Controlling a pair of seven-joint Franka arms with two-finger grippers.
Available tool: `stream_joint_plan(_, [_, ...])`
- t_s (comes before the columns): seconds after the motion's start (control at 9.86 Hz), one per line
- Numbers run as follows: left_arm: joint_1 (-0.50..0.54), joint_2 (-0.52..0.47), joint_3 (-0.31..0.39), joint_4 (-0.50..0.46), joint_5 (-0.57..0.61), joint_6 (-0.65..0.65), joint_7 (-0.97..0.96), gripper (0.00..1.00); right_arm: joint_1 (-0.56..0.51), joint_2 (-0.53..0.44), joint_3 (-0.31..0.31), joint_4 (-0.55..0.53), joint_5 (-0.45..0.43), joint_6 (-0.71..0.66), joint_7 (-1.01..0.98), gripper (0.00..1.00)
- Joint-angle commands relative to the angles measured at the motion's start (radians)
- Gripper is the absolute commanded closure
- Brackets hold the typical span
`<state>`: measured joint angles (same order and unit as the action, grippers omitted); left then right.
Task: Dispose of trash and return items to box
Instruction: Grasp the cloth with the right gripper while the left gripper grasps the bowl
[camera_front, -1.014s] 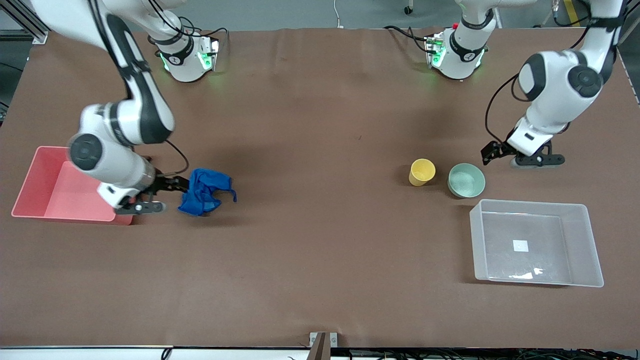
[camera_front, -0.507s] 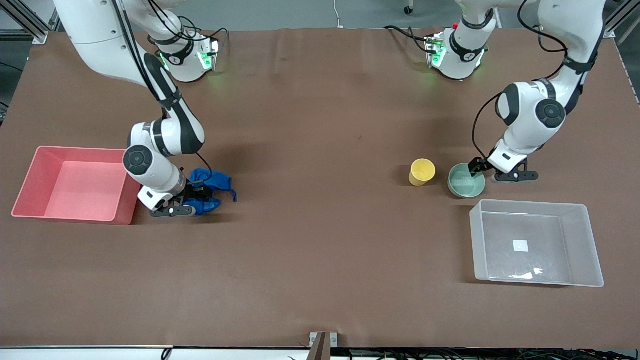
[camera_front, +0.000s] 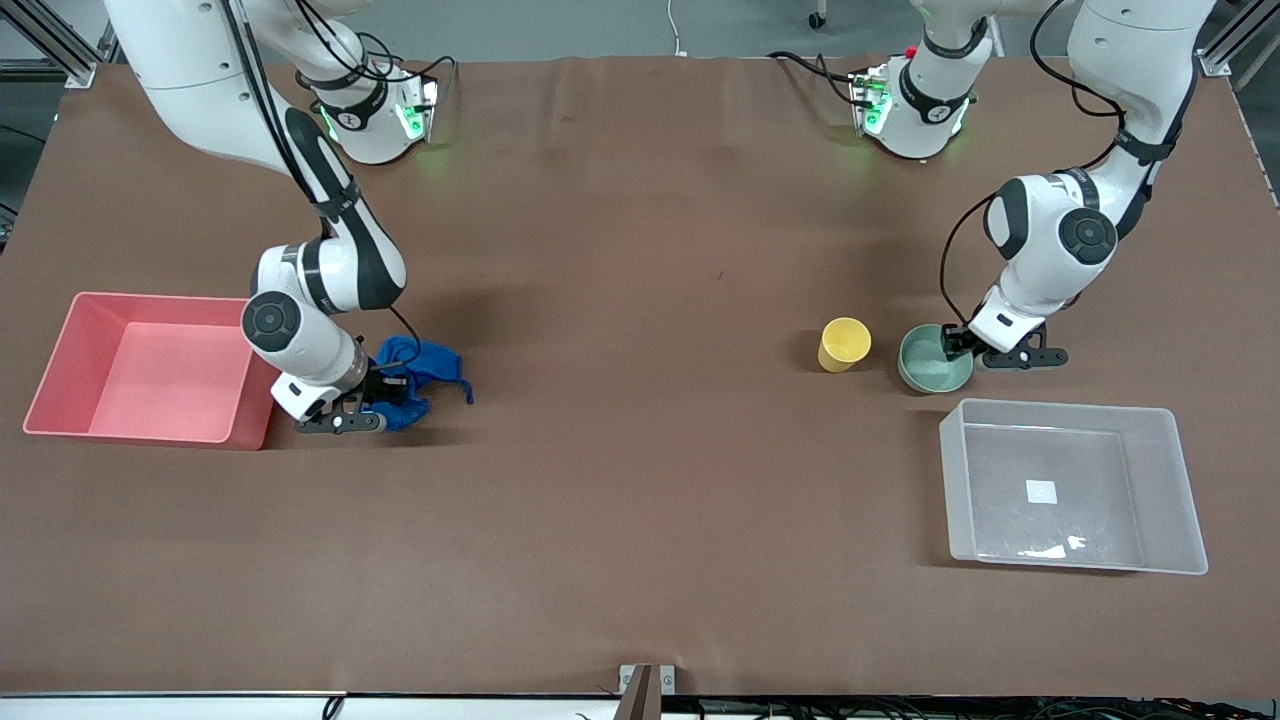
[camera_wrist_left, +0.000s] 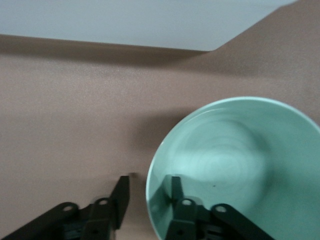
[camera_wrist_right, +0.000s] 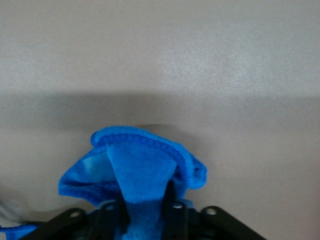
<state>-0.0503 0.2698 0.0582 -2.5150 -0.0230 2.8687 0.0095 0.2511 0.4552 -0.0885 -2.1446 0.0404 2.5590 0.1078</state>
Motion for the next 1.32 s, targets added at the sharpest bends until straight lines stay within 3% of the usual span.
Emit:
stream_joint_plan(0.0, [0.001,-0.029,-0.001,-0.007,-0.006,0.000,0.018,1.00,-0.016,-0.082,0.001,0.049,0.013,-0.203,0.036,0.99])
stream_joint_plan(0.3, [0.000,-0.240,-0.003,0.001,-0.008,-0.269,0.018,0.99,-0.088,-0.162,-0.005,0.324,0.012,-0.617,0.033,0.99])
stream_joint_plan(0.51, [0.000,-0.348,-0.003,0.081,-0.008,-0.479,0.020,0.99,-0.186,-0.176,-0.004,0.525,0.000,-0.834,-0.015,0.99])
stream_joint_plan(0.71, [0.003,-0.254,0.003,0.270,-0.008,-0.591,0.042,0.99,-0.274,-0.178,-0.005,0.641,-0.043,-0.927,-0.165,0.99])
stream_joint_plan(1.01, [0.003,0.008,0.048,0.564,-0.009,-0.592,0.064,0.99,-0.459,-0.159,-0.004,0.626,-0.092,-0.889,-0.435,0.98])
stream_joint_plan(1.22, [0.004,0.139,0.069,0.704,-0.021,-0.591,0.107,0.99,-0.541,-0.129,-0.004,0.531,-0.093,-0.762,-0.540,0.98])
